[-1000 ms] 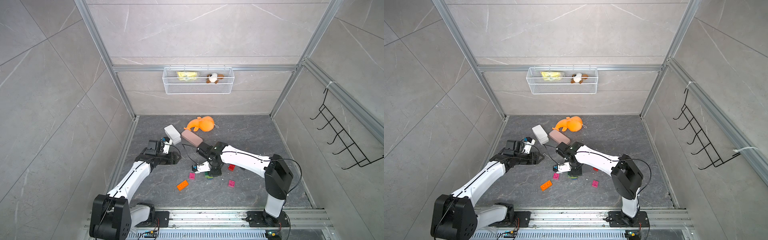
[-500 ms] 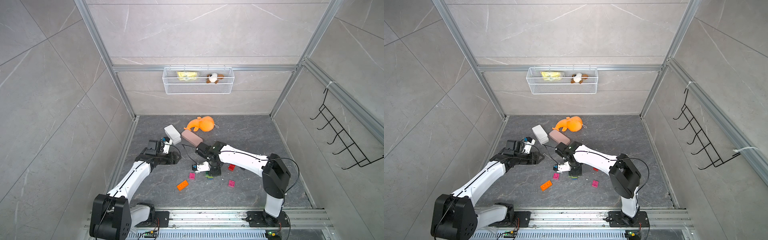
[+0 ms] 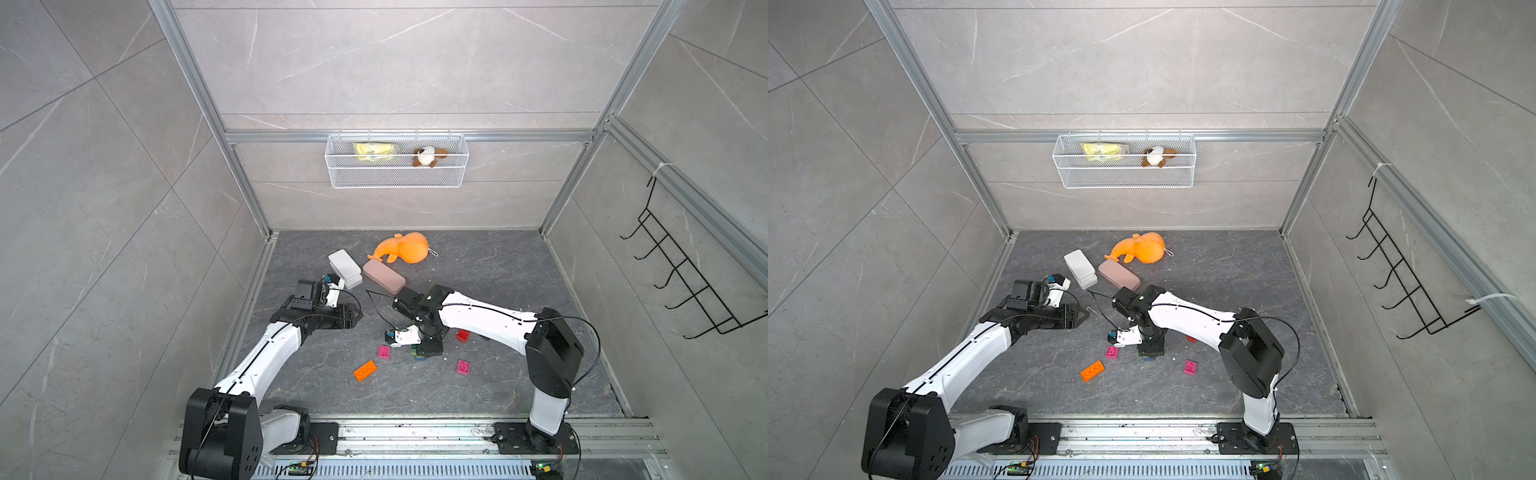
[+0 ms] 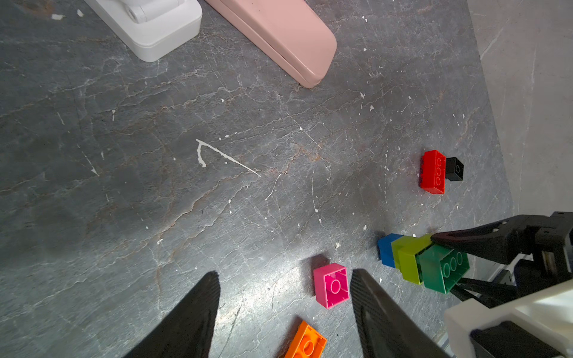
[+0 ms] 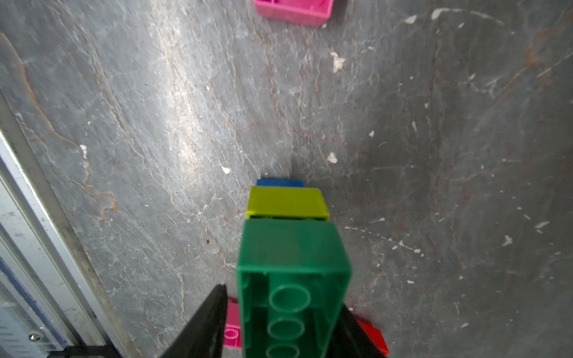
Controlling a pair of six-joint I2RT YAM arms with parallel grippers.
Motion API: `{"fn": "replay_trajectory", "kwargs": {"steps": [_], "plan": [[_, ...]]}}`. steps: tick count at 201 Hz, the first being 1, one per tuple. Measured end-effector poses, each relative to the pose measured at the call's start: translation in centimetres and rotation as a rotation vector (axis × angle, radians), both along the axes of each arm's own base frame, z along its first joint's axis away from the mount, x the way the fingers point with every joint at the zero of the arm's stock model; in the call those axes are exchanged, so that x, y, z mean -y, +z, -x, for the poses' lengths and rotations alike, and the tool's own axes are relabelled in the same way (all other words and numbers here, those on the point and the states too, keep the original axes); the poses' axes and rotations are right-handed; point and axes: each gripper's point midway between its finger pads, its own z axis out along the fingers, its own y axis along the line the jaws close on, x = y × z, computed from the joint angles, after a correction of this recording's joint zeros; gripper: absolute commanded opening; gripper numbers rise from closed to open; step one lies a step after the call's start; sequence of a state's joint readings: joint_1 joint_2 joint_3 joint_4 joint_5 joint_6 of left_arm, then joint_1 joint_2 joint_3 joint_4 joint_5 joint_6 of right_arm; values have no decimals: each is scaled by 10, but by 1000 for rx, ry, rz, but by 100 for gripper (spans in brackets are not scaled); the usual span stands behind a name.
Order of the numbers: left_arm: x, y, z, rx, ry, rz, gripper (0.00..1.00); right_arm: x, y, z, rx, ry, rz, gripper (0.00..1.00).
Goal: Assemble a carrot with lego
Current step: Assemble the lego brick with the lego brick.
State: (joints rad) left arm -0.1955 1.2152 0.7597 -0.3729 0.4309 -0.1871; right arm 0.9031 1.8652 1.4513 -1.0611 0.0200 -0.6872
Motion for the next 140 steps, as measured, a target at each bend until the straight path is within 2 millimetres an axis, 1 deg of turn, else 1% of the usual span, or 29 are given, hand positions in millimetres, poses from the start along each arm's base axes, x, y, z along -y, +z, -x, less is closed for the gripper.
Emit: {"fn": "replay_trajectory", "kwargs": {"steps": [13,31,46,67,93,140], "plan": [[0,0,0,0,0,0,71,-2,2,-1,7,-5,-12,68],[0,0,0,-1,0,0,71,-5,5,-2,16,-11,-34,78],[0,0,0,-2,0,0,71,-8,9,-3,23,-15,-56,80],[0,0,0,-2,-1,1,71,-12,16,-4,25,-21,-95,78],[1,0,1,-3,-4,5,71,-17,22,-4,19,-25,-137,72],[2,1,1,-4,-10,13,71,-20,23,-1,5,-23,-157,63]]}}
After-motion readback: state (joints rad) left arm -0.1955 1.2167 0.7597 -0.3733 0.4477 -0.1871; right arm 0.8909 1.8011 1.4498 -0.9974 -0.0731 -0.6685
